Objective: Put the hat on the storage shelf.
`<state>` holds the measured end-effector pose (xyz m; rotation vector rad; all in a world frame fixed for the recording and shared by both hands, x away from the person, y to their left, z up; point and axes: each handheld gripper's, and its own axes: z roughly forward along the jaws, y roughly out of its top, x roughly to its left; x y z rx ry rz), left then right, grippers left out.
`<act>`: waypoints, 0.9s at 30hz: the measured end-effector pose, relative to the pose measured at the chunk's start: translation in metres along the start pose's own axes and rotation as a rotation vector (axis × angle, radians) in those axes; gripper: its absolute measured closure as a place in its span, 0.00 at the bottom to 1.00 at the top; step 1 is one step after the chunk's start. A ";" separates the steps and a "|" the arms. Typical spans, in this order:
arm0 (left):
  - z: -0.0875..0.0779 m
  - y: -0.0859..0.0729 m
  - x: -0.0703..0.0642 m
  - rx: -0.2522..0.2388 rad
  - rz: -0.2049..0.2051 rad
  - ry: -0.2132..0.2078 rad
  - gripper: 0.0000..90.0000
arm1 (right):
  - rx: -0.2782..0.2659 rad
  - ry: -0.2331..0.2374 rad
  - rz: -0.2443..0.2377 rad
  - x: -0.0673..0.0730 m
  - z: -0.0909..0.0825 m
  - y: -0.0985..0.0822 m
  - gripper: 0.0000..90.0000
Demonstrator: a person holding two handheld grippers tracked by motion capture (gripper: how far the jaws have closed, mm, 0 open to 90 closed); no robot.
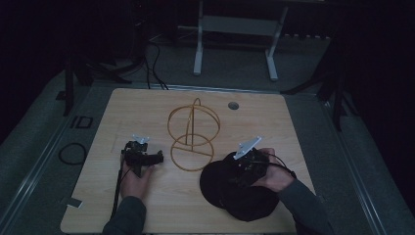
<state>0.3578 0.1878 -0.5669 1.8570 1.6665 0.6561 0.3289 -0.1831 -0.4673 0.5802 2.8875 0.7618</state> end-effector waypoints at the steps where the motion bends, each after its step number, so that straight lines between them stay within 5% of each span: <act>1: 0.000 0.000 0.000 0.000 0.000 0.000 0.03 | 0.003 0.001 0.001 0.000 0.001 -0.001 0.11; 17: 0.000 0.000 0.000 0.000 0.000 0.000 0.03 | 0.114 -0.028 -0.059 0.002 0.013 -0.005 0.11; 25: 0.000 0.000 0.000 0.001 0.001 0.000 0.03 | 0.156 -0.050 -0.091 0.005 0.011 -0.004 0.41; 27: 0.000 0.000 0.000 0.001 0.001 0.001 0.03 | 0.166 -0.047 -0.095 0.004 0.010 -0.003 0.56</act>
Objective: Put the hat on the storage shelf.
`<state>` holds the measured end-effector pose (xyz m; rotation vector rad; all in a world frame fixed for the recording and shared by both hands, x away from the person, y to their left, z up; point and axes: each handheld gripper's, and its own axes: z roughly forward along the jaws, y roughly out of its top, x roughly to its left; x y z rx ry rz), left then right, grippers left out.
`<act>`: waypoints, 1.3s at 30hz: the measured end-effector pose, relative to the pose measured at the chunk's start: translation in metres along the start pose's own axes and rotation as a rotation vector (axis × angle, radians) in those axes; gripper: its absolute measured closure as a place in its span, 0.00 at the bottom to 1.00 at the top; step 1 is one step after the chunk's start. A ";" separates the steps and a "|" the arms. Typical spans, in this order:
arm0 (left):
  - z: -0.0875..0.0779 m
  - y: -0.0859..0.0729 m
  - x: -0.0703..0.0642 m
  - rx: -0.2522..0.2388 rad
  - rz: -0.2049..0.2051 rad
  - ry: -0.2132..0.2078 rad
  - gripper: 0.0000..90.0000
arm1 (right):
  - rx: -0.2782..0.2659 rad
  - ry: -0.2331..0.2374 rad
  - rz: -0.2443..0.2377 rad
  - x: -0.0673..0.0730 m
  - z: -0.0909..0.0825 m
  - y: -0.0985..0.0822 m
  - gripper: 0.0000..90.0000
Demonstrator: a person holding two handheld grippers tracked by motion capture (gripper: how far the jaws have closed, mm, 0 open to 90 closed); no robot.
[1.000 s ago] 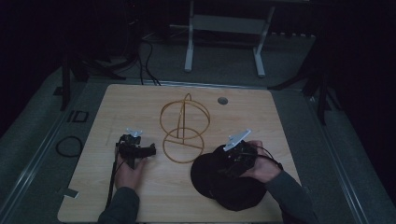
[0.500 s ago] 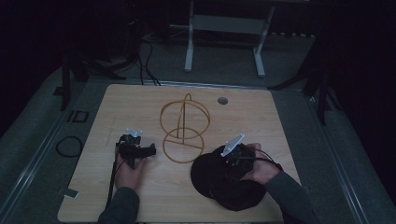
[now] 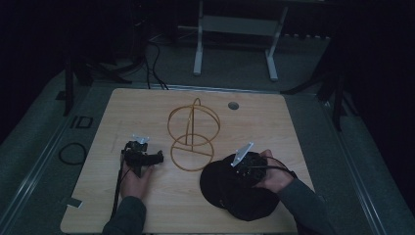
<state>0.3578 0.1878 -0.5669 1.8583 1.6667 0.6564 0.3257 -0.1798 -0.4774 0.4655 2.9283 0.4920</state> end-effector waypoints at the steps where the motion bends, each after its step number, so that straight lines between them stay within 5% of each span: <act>1: 0.000 0.000 0.000 -0.001 -0.001 0.000 0.03 | 0.000 0.000 0.000 0.000 0.000 0.000 0.56; 5: 0.000 0.000 0.000 -0.001 -0.001 0.000 0.03 | 0.038 0.008 -0.027 0.001 0.000 0.002 0.83; 9: 0.000 0.000 0.000 0.000 0.000 0.000 0.03 | 0.060 0.020 -0.036 0.000 -0.003 0.006 0.94; 39: 0.000 0.000 0.000 -0.001 -0.001 0.000 0.03 | 0.058 0.012 -0.060 -0.011 -0.039 0.012 0.96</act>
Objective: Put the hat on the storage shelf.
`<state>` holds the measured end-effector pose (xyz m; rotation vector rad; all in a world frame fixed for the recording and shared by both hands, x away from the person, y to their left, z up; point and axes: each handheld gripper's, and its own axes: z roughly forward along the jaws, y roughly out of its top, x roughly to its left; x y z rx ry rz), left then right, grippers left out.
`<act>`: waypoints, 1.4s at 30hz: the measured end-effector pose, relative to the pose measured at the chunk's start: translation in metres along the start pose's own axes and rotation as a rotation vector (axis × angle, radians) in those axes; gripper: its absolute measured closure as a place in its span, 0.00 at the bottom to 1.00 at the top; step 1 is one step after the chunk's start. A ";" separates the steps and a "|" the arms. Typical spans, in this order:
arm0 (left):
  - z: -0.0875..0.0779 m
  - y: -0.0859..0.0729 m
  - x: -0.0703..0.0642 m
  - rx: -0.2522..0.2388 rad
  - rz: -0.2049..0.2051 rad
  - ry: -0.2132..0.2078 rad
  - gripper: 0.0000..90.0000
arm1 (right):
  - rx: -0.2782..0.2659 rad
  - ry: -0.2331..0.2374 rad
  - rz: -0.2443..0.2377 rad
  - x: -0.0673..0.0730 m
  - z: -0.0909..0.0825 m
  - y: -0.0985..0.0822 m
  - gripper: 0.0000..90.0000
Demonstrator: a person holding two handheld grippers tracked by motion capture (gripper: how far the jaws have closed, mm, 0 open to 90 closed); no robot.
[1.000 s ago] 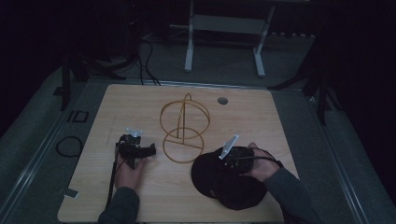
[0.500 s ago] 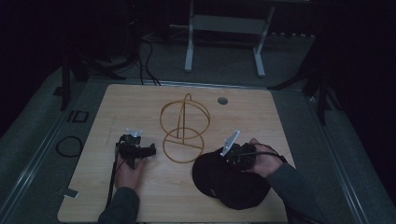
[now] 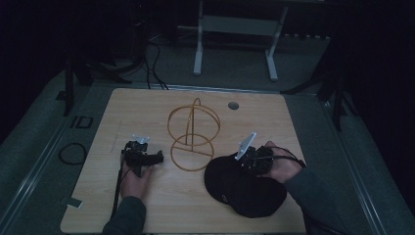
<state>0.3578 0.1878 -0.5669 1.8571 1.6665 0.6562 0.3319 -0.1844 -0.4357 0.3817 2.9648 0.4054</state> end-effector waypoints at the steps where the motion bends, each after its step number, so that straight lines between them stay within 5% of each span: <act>1: 0.000 0.000 0.000 0.000 0.000 0.000 0.03 | 0.000 -0.005 -0.006 -0.001 -0.002 0.000 0.96; 42: 0.000 0.000 0.000 0.002 0.003 0.000 0.03 | -0.016 -0.077 0.003 -0.035 -0.074 -0.018 0.95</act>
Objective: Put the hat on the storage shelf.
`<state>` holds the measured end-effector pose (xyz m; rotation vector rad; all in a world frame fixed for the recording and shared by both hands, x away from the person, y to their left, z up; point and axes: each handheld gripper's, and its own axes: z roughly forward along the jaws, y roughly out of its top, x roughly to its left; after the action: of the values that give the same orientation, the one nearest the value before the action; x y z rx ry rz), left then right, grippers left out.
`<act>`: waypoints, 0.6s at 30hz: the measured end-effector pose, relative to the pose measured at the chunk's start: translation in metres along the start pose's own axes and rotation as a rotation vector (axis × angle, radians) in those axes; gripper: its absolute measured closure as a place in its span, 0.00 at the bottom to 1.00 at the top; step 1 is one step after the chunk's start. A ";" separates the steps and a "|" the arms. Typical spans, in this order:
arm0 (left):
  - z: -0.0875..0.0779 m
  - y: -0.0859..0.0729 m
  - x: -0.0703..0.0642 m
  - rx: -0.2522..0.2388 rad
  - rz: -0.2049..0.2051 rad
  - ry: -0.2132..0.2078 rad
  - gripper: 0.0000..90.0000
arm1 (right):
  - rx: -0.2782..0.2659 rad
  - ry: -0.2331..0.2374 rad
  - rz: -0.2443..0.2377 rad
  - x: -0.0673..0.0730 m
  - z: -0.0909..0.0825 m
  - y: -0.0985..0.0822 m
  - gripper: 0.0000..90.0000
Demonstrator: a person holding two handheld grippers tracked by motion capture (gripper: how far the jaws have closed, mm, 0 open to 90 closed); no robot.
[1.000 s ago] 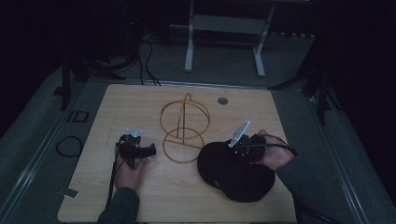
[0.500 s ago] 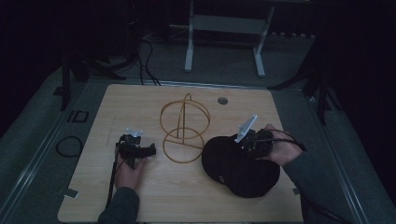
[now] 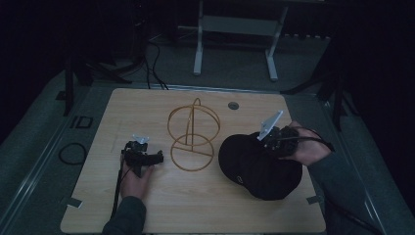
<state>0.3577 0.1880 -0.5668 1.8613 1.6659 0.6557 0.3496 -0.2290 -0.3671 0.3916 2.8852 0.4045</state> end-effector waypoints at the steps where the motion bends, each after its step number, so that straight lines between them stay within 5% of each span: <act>1: 0.000 0.000 0.000 0.000 0.000 0.000 0.03 | -0.001 0.001 0.005 -0.001 -0.001 -0.001 0.95; 18: 0.000 0.000 0.000 0.001 -0.001 0.000 0.03 | -0.070 -0.017 0.037 -0.026 -0.033 -0.009 0.96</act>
<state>0.3577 0.1880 -0.5667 1.8613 1.6668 0.6545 0.3643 -0.2528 -0.3347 0.4346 2.8418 0.5042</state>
